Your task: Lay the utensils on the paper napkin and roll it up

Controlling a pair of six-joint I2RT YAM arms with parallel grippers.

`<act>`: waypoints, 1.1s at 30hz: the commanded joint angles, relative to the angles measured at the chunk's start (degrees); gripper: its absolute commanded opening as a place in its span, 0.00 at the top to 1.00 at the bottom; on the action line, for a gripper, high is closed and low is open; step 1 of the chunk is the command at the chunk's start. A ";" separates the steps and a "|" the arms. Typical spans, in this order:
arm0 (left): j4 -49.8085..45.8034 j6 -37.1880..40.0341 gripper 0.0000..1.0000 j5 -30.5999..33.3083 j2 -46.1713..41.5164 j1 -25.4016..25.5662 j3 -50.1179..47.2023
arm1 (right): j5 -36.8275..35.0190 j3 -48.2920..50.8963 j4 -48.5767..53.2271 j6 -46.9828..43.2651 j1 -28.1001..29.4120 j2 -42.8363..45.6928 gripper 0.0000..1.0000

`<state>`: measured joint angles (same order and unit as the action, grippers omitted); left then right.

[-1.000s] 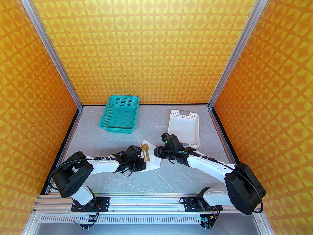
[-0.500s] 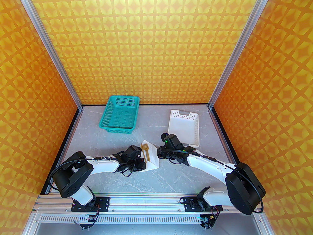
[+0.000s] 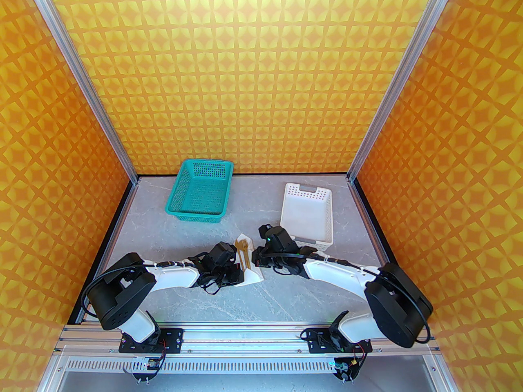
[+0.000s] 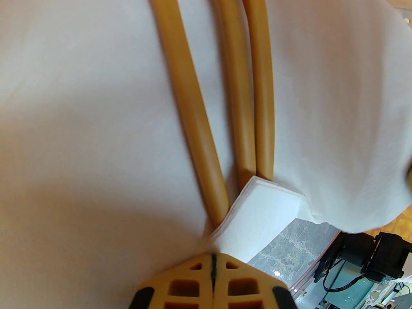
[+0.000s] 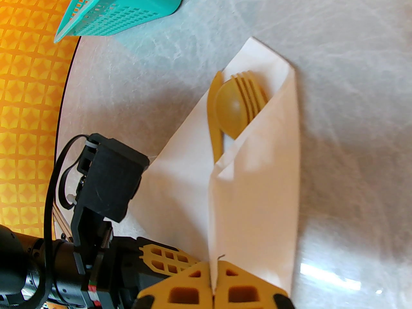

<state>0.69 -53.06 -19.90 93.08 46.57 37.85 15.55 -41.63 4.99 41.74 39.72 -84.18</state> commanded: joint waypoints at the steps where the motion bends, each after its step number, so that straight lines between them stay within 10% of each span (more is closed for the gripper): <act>1: -2.84 0.24 1.00 2.06 0.07 0.19 0.12 | 1.24 0.05 -4.26 2.65 0.77 -1.75 0.95; 33: -1.07 -0.86 0.94 2.42 -2.17 0.19 -1.88 | 2.88 2.14 -18.83 10.45 4.92 -13.96 0.95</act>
<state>0.71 -53.54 -19.44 92.36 46.57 37.21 17.65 -40.38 -11.16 50.96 44.25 -96.79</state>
